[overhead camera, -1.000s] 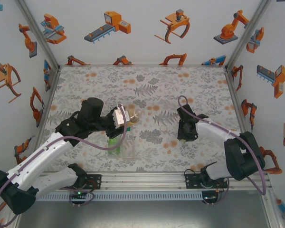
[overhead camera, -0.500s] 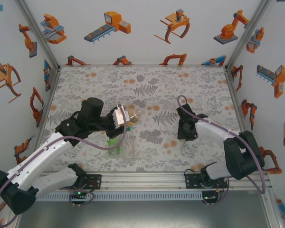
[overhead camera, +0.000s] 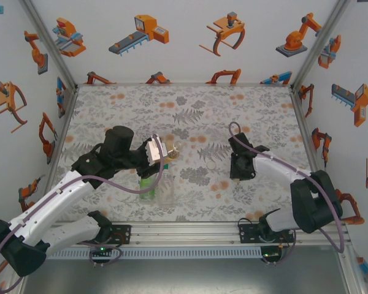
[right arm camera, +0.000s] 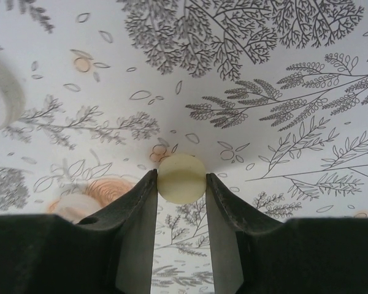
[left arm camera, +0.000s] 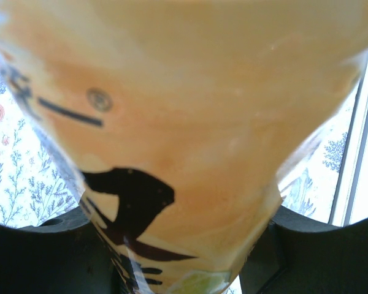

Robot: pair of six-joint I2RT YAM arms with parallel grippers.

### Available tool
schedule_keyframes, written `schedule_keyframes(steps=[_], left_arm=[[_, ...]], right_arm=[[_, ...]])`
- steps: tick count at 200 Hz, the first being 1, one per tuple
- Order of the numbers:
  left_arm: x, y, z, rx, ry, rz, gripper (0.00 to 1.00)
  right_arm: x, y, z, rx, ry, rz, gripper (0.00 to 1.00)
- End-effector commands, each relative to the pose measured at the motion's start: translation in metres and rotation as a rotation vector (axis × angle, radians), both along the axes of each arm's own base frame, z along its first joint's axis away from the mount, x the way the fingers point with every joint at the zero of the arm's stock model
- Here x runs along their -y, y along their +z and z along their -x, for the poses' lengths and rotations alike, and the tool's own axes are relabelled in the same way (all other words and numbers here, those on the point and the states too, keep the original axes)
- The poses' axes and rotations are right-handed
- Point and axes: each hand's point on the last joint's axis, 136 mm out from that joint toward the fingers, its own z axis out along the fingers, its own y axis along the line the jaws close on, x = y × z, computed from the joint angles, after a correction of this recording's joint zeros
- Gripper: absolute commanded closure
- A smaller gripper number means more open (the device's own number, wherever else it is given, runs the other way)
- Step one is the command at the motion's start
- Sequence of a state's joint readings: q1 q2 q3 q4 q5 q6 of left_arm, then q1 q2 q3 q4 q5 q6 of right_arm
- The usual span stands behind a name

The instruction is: Screw on the bottle caps

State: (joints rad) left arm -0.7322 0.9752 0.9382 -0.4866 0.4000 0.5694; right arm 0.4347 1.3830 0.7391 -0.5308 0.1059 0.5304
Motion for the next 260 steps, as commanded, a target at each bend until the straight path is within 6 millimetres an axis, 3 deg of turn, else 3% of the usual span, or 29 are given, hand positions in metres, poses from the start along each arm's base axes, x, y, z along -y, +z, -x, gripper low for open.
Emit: schedule_keyframes(steps=[1,28,53,100,129,156,186,260], left_arm=[[-0.001,-0.003,0.01,-0.017,-0.039,0.009,1.0],[-0.003,-0.007,0.012,-0.029,-0.038,-0.004,1.0],[-0.002,-0.01,0.014,-0.027,-0.056,-0.017,1.0],[-0.005,-0.017,0.017,-0.047,-0.072,-0.061,1.0],[-0.005,-0.023,0.021,-0.07,-0.086,-0.066,1.0],[-0.005,-0.024,0.025,-0.094,-0.097,-0.073,1.0],[-0.009,-0.031,0.028,-0.109,-0.103,-0.099,1.0],[-0.011,-0.034,0.03,-0.105,-0.119,-0.121,1.0]], right_arm=[[-0.023,0.039,-0.011,0.096,0.122,-0.093,0.88],[-0.068,0.087,-0.012,0.229,0.363,-0.298,1.0],[-0.104,0.152,-0.005,0.428,0.598,-0.474,1.0],[-0.144,0.264,0.036,0.761,1.042,-0.672,1.0],[-0.163,0.311,0.067,0.901,1.273,-0.735,1.0],[-0.179,0.334,0.086,0.972,1.407,-0.736,1.0],[-0.197,0.346,0.102,0.975,1.535,-0.683,1.0],[-0.22,0.338,0.114,0.897,1.667,-0.64,1.0]])
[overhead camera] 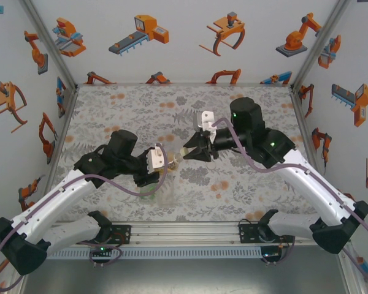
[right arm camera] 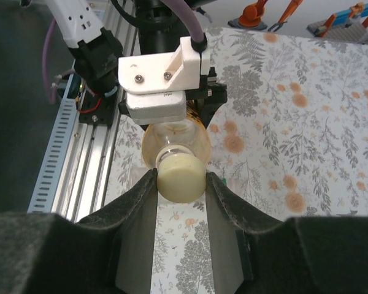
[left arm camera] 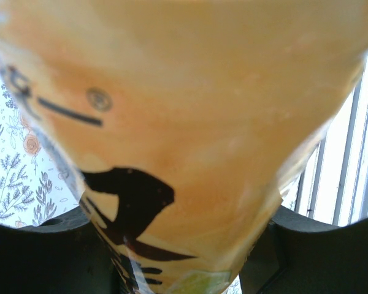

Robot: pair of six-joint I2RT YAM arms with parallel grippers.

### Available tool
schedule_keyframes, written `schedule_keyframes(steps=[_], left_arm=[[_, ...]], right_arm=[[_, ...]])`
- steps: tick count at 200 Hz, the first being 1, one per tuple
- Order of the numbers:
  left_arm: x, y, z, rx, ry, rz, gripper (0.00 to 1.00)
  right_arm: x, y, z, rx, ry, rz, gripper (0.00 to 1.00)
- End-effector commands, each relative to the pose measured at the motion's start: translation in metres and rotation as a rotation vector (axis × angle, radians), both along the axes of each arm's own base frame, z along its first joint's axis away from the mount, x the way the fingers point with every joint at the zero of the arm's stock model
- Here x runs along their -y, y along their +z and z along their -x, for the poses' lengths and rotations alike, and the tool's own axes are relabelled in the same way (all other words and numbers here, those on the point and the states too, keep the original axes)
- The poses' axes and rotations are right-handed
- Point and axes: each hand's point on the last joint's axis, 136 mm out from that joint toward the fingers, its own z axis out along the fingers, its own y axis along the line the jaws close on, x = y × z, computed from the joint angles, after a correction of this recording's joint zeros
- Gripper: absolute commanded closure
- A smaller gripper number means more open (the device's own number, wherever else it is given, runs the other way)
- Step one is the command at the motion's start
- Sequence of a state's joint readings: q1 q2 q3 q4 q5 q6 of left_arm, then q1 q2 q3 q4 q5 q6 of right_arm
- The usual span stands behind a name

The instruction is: Screw on the bottle caps

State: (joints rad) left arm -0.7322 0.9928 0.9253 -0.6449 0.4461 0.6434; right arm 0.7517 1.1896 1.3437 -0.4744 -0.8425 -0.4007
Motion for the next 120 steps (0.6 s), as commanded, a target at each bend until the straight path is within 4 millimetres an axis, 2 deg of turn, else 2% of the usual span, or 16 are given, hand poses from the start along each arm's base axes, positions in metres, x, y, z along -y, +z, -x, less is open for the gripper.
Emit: schedule_keyframes(steps=[1,31,120], left_arm=[[0.0,0.002,0.007,-0.004,-0.039,0.004,1.0],[0.0,0.002,0.008,-0.003,-0.042,0.005,1.0],[-0.001,0.002,0.009,-0.001,-0.052,-0.003,1.0]], right_arm=[[-0.003,-0.002,0.006,0.034,0.038,0.033,1.0],[-0.008,-0.011,0.009,0.028,0.052,0.065,1.0],[-0.018,-0.018,0.008,0.08,0.044,0.111,1.0]])
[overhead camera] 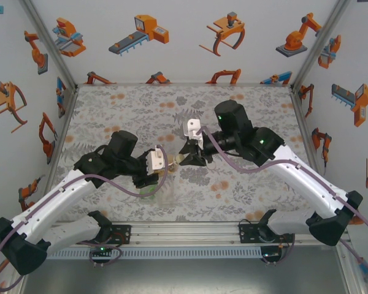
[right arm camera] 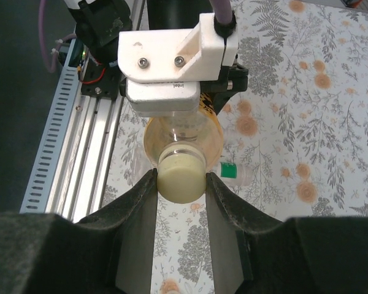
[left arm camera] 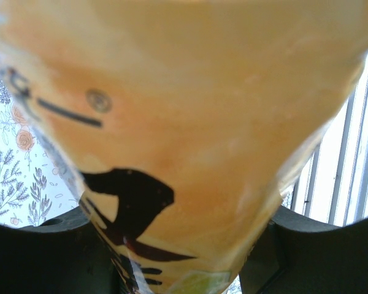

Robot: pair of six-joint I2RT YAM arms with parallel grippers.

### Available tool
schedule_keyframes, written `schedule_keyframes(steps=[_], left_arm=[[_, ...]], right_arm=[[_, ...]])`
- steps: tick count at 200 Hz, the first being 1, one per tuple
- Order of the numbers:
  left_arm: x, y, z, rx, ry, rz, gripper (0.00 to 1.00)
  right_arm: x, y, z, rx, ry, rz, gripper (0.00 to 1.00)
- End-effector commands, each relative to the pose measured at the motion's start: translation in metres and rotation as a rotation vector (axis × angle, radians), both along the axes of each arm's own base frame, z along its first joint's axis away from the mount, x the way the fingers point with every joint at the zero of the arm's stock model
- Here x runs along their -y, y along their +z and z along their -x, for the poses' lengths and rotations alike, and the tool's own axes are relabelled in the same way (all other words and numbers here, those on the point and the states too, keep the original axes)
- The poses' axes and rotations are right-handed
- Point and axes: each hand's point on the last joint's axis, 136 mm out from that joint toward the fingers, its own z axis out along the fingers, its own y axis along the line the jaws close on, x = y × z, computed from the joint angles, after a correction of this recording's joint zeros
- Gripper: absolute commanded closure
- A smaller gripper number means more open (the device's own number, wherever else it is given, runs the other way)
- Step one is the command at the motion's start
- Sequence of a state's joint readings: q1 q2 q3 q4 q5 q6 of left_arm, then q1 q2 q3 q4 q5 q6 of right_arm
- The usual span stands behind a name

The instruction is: Screw on the bottle caps

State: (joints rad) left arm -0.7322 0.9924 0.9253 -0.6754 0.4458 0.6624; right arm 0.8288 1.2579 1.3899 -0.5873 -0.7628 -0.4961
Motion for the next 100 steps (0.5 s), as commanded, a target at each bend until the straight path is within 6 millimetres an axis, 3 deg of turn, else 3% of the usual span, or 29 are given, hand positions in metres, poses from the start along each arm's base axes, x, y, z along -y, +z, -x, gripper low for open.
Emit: schedule_keyframes(steps=[1,100], left_arm=[[0.003,0.007,0.005,0.006,-0.039,0.021,1.0],[0.007,0.013,0.009,-0.007,-0.064,0.048,1.0]], right_arm=[[-0.002,0.009,0.002,0.059,0.012,-0.002,1.0],[-0.004,-0.002,0.018,0.149,0.081,0.059,1.0]])
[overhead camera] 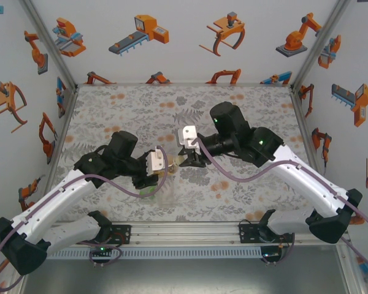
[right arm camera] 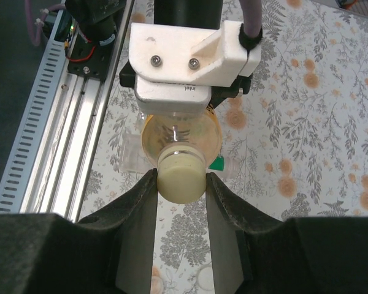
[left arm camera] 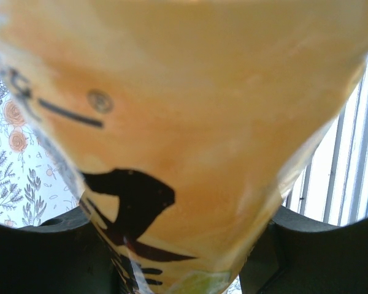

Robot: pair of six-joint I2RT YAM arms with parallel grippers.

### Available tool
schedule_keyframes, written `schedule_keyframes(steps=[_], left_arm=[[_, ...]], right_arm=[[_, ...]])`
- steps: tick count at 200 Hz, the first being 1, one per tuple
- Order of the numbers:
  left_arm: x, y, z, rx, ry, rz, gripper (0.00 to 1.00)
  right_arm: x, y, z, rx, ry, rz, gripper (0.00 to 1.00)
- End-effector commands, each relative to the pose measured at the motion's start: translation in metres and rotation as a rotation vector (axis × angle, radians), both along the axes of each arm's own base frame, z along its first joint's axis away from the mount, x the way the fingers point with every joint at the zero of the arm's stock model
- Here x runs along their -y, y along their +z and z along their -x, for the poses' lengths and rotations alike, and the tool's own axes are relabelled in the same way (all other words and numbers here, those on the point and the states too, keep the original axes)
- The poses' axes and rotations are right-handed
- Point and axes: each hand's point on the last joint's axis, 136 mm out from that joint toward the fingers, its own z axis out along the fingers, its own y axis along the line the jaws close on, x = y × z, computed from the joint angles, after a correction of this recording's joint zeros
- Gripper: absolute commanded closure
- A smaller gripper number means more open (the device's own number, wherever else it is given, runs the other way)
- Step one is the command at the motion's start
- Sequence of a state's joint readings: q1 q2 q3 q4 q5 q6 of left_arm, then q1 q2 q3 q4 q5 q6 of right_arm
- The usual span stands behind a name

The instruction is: Screw on the bottle caps

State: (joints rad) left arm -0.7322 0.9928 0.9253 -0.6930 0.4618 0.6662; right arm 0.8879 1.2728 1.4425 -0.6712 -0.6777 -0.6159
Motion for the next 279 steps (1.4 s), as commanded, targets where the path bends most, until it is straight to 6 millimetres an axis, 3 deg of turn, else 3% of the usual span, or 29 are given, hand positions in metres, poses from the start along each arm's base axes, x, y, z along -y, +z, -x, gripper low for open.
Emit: schedule_keyframes(steps=[1,50,79,128,159,230,250,279], left_arm=[[0.008,0.015,0.005,0.011,-0.05,0.053,1.0],[0.01,0.02,0.002,0.021,-0.042,0.073,1.0],[0.013,0.025,-0.002,0.041,-0.03,0.099,1.0],[0.02,0.026,-0.009,0.049,-0.029,0.111,1.0],[0.024,0.03,-0.013,0.06,-0.033,0.127,1.0],[0.03,0.027,-0.009,0.075,-0.085,0.129,1.0],[0.031,0.028,-0.007,0.09,-0.103,0.129,1.0],[0.032,0.027,-0.009,0.093,-0.091,0.123,1.0]], right_arm=[[-0.001,0.0,0.009,0.032,0.048,0.008,1.0],[-0.003,0.0,0.003,-0.11,-0.057,0.018,1.0],[-0.004,-0.005,-0.003,-0.317,-0.198,0.005,1.0],[0.014,-0.027,-0.035,-0.676,-0.665,0.099,1.0],[0.019,-0.043,-0.041,-0.985,-0.9,0.117,1.0],[0.02,-0.057,-0.04,-1.416,-1.123,0.057,1.0],[0.016,-0.052,-0.04,-1.431,-1.118,0.082,1.0],[0.034,-0.043,-0.043,-1.235,-1.144,0.129,1.0]])
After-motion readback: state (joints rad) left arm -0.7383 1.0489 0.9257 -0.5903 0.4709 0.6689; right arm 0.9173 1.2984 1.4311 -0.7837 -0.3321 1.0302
